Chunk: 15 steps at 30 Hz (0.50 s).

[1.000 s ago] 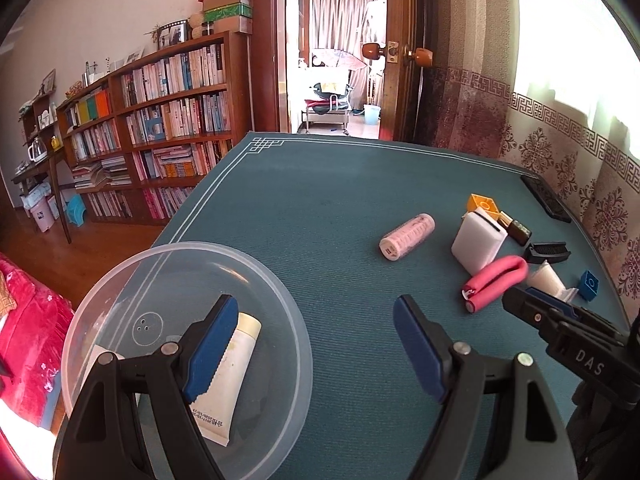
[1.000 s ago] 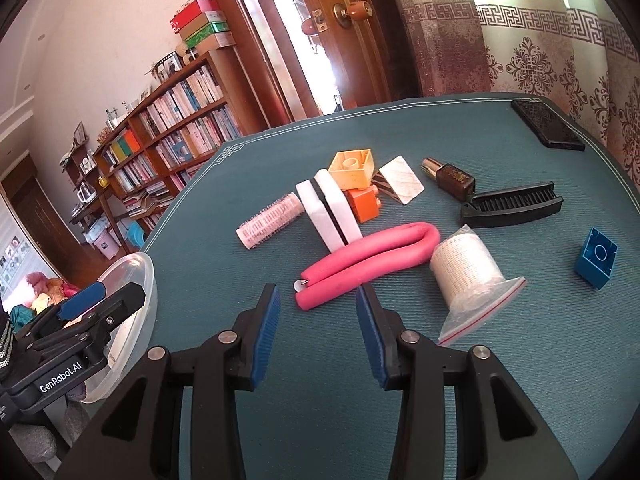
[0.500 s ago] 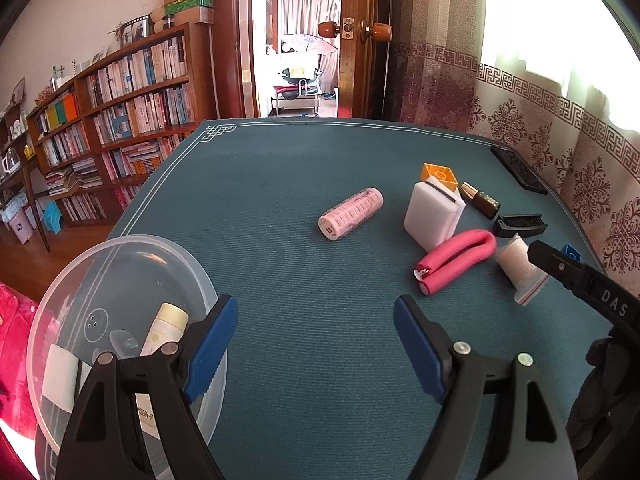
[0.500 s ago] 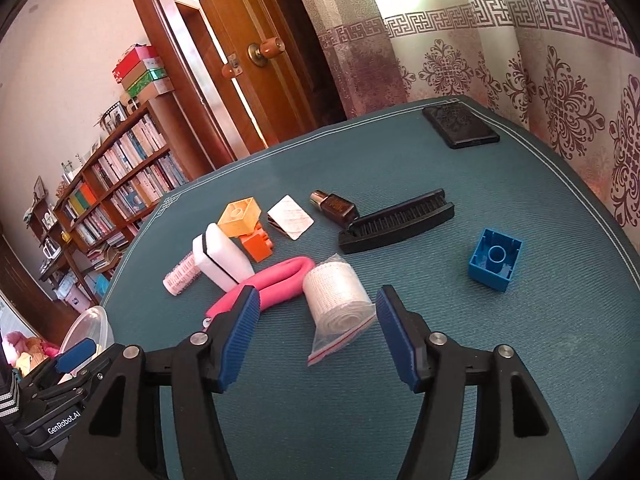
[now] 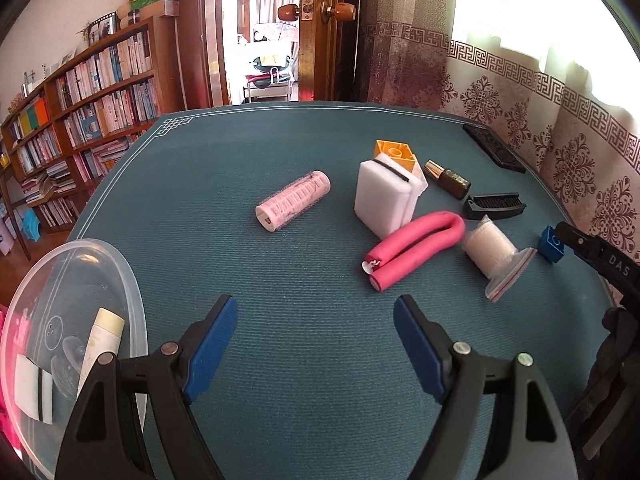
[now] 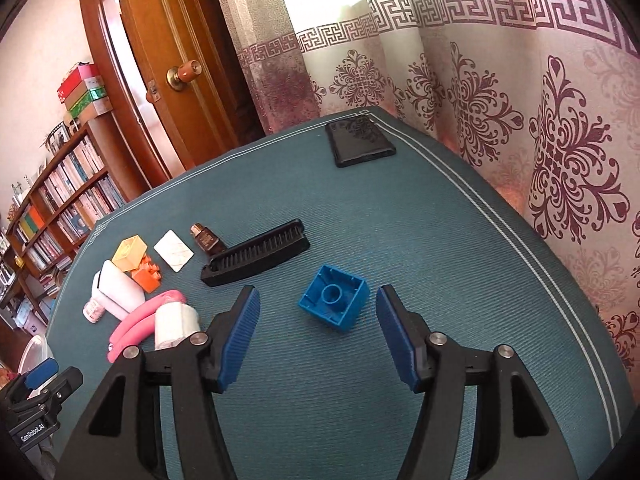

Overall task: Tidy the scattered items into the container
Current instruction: 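Move both tools back over the table toward the remaining items, then grasp the blue toy brick with the right tool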

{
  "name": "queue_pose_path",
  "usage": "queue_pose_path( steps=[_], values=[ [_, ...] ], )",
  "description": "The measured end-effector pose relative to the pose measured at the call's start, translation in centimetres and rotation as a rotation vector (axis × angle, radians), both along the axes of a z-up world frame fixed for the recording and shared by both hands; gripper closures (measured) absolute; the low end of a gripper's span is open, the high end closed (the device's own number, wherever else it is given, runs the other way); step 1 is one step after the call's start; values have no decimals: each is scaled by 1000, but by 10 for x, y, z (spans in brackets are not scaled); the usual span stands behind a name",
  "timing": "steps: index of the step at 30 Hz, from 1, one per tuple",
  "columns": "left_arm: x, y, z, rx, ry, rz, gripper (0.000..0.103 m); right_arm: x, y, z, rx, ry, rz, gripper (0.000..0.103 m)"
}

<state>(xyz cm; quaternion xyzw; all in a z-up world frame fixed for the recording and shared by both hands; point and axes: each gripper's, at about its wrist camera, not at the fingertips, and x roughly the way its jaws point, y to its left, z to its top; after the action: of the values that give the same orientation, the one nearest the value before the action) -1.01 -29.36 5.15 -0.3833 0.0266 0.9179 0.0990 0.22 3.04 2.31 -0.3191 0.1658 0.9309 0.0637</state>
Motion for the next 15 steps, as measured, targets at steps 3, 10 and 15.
queue_pose_path(
  steps=[3, 10, 15],
  values=[
    [-4, 5, 0, -1, -4, -14, 20, -4, 4, -2, 3, -15, 6, 39],
    [-16, 5, -2, 9, -16, -5, 20, -21, -4, -10, 62, -58, 31, 39],
    [-30, -5, -3, 46, -30, 46, 20, -30, -6, -16, 76, -94, 39, 39]
  ],
)
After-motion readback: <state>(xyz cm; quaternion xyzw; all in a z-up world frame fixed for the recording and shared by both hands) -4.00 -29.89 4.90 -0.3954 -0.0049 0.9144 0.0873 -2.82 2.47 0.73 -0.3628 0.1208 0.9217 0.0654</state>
